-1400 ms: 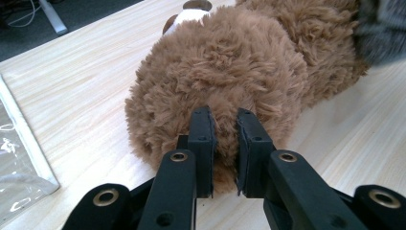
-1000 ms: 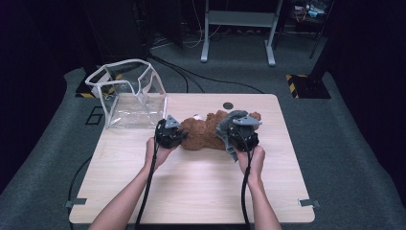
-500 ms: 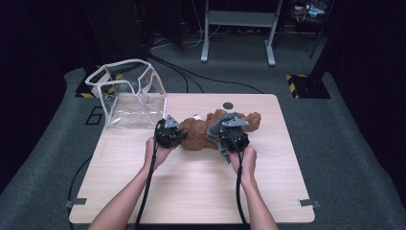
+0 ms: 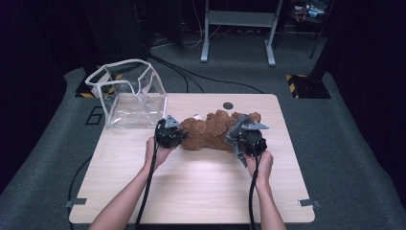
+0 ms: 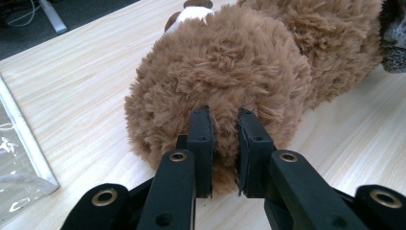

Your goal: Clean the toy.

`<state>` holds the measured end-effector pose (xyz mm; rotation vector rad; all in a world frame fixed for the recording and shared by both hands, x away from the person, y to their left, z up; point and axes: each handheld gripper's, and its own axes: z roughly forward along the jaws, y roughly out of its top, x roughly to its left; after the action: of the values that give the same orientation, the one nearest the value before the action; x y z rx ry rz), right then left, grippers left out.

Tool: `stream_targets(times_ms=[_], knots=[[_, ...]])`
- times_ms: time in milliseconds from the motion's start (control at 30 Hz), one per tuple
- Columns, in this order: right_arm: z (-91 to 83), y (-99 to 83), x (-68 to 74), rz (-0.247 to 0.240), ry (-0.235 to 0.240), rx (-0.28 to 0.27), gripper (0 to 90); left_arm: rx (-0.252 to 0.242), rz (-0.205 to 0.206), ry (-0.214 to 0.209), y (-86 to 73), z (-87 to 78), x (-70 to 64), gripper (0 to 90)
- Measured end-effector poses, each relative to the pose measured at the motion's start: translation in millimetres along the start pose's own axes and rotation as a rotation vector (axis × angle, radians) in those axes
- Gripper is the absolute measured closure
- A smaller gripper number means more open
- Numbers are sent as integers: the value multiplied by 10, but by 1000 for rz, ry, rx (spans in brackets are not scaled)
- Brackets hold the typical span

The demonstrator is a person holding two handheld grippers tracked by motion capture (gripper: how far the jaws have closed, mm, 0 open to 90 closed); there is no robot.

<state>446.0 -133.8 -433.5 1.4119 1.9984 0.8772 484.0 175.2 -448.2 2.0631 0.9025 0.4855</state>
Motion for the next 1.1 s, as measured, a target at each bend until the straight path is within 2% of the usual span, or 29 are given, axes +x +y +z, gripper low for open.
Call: stream_targets(times_ms=[367,867,1100], knots=[[-123,-204,-244,30,-35,11,722,-4,-3,1,-2,4,0,785],[-206,-305,-368,47,-63,10,723,-8,-5,1,-4,8,4,784],[-250,-357,-449,55,-92,37,722,-6,-2,-1,-7,4,9,783]])
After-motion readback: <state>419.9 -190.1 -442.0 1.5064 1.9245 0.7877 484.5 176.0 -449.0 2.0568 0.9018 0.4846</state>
